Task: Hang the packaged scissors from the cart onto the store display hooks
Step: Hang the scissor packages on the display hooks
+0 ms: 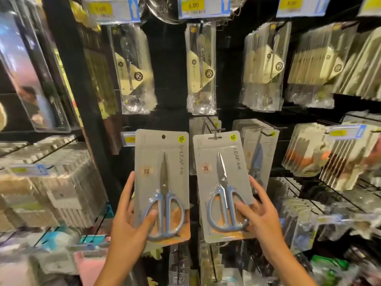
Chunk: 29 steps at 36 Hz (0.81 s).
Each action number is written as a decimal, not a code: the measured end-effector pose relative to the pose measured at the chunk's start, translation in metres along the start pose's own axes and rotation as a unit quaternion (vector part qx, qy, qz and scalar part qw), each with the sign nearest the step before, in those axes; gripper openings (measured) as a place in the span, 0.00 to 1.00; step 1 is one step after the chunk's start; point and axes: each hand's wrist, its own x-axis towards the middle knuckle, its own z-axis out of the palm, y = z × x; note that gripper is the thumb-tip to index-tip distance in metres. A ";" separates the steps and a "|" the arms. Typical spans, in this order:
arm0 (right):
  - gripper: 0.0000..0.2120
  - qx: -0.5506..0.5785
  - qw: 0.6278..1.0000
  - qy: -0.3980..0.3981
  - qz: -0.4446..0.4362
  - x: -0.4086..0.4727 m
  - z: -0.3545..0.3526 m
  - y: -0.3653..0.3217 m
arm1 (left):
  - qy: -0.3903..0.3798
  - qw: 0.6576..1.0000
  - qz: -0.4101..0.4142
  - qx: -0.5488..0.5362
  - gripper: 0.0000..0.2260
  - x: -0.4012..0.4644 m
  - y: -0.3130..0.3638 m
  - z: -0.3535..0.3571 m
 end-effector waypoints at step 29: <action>0.35 -0.063 0.995 -0.053 -0.051 0.073 -0.002 0.052 | 0.038 0.999 0.034 0.004 0.40 0.029 -0.003 0.038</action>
